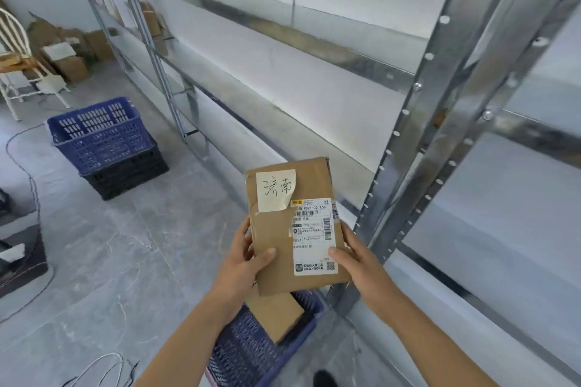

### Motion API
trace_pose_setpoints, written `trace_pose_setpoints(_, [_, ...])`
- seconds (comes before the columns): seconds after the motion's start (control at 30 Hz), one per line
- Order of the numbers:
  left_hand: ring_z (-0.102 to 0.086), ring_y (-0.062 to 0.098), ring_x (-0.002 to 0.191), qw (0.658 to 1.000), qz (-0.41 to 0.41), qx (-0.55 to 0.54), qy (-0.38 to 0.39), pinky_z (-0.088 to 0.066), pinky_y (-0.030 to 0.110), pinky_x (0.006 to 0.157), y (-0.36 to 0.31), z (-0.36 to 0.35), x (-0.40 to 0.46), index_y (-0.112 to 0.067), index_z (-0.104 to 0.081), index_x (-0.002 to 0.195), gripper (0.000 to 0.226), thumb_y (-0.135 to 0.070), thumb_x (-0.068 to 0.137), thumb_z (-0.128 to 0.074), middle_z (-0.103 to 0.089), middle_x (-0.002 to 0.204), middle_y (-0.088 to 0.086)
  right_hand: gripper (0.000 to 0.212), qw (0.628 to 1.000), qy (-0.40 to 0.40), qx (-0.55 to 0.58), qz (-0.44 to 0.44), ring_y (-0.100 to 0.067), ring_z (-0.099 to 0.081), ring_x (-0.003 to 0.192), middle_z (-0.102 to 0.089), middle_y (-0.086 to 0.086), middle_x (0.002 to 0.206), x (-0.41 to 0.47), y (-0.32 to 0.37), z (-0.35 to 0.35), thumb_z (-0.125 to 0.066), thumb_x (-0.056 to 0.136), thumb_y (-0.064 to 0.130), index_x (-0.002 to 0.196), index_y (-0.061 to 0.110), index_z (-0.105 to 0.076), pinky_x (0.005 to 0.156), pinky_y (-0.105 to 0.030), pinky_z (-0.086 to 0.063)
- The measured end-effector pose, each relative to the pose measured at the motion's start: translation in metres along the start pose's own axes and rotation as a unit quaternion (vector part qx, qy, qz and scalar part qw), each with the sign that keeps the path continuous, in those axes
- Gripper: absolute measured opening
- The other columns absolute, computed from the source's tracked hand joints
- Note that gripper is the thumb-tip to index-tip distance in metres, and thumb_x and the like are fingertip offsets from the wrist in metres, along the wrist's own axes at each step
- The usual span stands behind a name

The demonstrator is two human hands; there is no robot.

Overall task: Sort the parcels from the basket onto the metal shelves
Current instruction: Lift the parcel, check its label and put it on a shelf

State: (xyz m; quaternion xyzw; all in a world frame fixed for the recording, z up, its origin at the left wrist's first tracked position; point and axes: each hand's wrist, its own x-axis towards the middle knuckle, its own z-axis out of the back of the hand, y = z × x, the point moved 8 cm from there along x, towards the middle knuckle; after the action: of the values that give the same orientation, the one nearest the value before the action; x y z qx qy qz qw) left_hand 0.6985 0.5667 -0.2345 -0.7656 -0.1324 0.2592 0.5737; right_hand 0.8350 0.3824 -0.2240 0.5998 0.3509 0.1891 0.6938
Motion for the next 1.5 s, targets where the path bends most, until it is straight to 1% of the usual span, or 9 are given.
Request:
trace_pose_setpoints(0.13, [-0.067,0.014,0.125,0.998,0.011,0.014,0.056,-0.062,0.035,0.091,0.008,-0.021,-0.012,-0.053,-0.042,0.144,0.085,-0.028,0.078,-0.088,-0.063,0.144,-0.01,0.06,0.997,-0.072,0.021,-0.015,-0.01,-0.073,0.116,-0.077,0.017,0.125,-0.048,-0.012,0.015,-0.067,0.101,0.019,0.14,0.06,-0.046,0.103,-0.037,-0.055])
trace_pose_setpoints(0.33, [-0.073,0.01,0.113,0.981,0.077,0.054,0.168,-0.065,0.032,0.078,0.032,-0.071,-0.037,-0.075,-0.051,0.122,0.076,-0.044,0.067,-0.092,-0.071,0.128,-0.026,0.061,0.985,-0.158,0.064,-0.024,-0.01,-0.073,0.117,-0.075,0.015,0.13,-0.13,-0.033,0.041,-0.067,0.1,0.018,0.146,0.055,-0.049,0.087,-0.026,-0.061])
trace_pose_setpoints(0.5, [-0.073,0.023,0.118,0.954,0.115,0.083,0.265,-0.063,0.052,0.088,0.055,-0.143,-0.061,-0.061,-0.042,0.141,0.084,-0.037,0.075,-0.088,-0.071,0.137,-0.01,0.064,0.962,-0.252,0.102,-0.016,-0.003,-0.067,0.125,-0.072,0.019,0.135,-0.214,-0.05,0.075,-0.071,0.094,0.029,0.148,0.053,-0.049,0.088,-0.029,-0.061])
trace_pose_setpoints(0.7, [-0.074,0.007,0.112,0.908,0.121,0.144,0.374,-0.066,0.043,0.08,0.086,-0.257,-0.119,-0.075,-0.042,0.134,0.071,-0.023,0.096,-0.071,-0.073,0.128,-0.025,0.047,0.9,-0.405,0.16,0.008,-0.008,-0.068,0.124,-0.075,0.013,0.13,-0.341,-0.087,0.14,-0.076,0.085,0.028,0.13,0.033,-0.065,0.094,-0.029,-0.057])
trace_pose_setpoints(0.83, [-0.072,0.0,0.111,0.868,0.133,0.168,0.449,-0.065,0.031,0.075,0.113,-0.341,-0.189,-0.08,-0.047,0.123,0.069,-0.036,0.08,-0.08,-0.07,0.128,-0.03,0.034,0.856,-0.487,0.172,0.011,-0.009,-0.072,0.116,-0.078,0.015,0.123,-0.442,-0.117,0.177,-0.071,0.095,0.01,0.126,0.025,-0.063,0.08,-0.02,-0.059])
trace_pose_setpoints(0.97, [-0.071,-0.004,0.11,0.834,0.137,0.186,0.5,-0.065,0.032,0.073,0.146,-0.412,-0.269,-0.078,-0.043,0.13,0.077,-0.043,0.076,-0.086,-0.066,0.13,-0.036,0.029,0.819,-0.546,0.175,0.007,-0.007,-0.072,0.112,-0.079,0.018,0.117,-0.549,-0.144,0.206,-0.062,0.1,0.001,0.123,0.019,-0.061,0.077,-0.019,-0.058])
trace_pose_setpoints(1.1, [-0.072,-0.007,0.104,0.803,0.139,0.212,0.539,-0.066,0.036,0.073,0.175,-0.477,-0.356,-0.082,-0.045,0.122,0.068,-0.03,0.091,-0.077,-0.067,0.122,-0.041,0.025,0.785,-0.588,0.193,0.015,0.0,-0.073,0.105,-0.079,0.02,0.113,-0.656,-0.165,0.227,-0.06,0.102,0.002,0.121,0.018,-0.062,0.076,-0.018,-0.058])
trace_pose_setpoints(1.27, [-0.073,0.004,0.107,0.771,0.126,0.242,0.576,-0.066,0.035,0.072,0.199,-0.549,-0.454,-0.07,-0.039,0.138,0.071,-0.024,0.095,-0.071,-0.071,0.116,-0.037,0.023,0.743,-0.639,0.196,0.02,-0.009,-0.074,0.11,-0.08,0.011,0.118,-0.774,-0.188,0.248,-0.063,0.102,0.008,0.123,0.017,-0.062,0.08,-0.022,-0.059])
trace_pose_setpoints(1.5, [-0.067,0.015,0.123,0.732,0.093,0.24,0.631,-0.065,0.049,0.085,0.211,-0.633,-0.562,-0.063,-0.04,0.145,0.069,-0.031,0.094,-0.074,-0.062,0.142,-0.022,0.021,0.694,-0.696,0.182,0.021,-0.006,-0.074,0.111,-0.08,0.015,0.116,-0.905,-0.195,0.273,-0.066,0.101,0.019,0.121,0.026,-0.064,0.079,-0.022,-0.061])
